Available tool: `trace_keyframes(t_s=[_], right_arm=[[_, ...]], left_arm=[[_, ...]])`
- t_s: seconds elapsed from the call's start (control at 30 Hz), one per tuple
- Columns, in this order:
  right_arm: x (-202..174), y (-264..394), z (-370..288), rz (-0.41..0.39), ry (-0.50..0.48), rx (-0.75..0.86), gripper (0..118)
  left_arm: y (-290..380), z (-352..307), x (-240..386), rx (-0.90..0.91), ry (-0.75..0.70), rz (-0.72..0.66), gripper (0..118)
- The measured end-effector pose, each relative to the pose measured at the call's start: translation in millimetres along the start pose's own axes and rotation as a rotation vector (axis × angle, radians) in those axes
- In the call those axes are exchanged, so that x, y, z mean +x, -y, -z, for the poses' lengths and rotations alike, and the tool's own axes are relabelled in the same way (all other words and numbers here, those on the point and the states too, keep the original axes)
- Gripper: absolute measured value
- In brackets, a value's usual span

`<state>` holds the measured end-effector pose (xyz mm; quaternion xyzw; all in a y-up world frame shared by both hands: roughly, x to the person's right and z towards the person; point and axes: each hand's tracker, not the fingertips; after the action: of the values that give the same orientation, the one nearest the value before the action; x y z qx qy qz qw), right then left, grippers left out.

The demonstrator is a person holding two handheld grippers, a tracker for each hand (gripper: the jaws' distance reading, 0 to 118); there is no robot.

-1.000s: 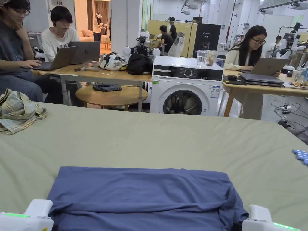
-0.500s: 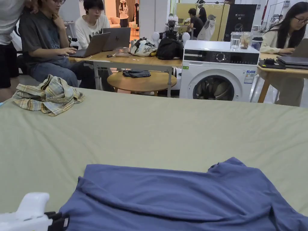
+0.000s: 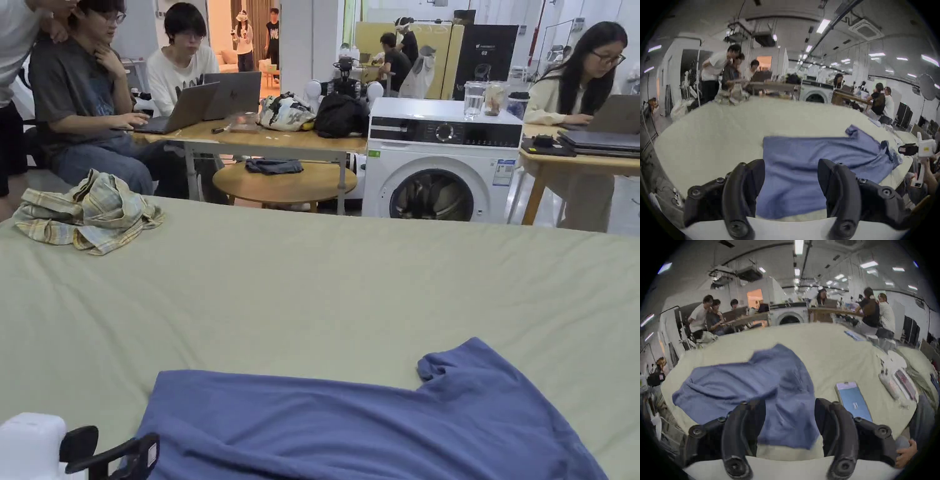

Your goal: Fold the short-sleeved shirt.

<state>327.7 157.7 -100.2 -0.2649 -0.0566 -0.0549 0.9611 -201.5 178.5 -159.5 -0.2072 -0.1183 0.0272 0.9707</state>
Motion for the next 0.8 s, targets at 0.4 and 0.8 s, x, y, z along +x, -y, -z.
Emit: trace_keyframes(t_s=[0.4,0.8], right_arm=[[-65,-26,30,-0.079,-0.067,0.083,0],[-43,-16,29,0.021,-0.134,0.006,0]], left_arm=[[-16,14,52,0.020,0.124,-0.044,0],[-77,127,-34,-0.292,0.003,-0.020,39]])
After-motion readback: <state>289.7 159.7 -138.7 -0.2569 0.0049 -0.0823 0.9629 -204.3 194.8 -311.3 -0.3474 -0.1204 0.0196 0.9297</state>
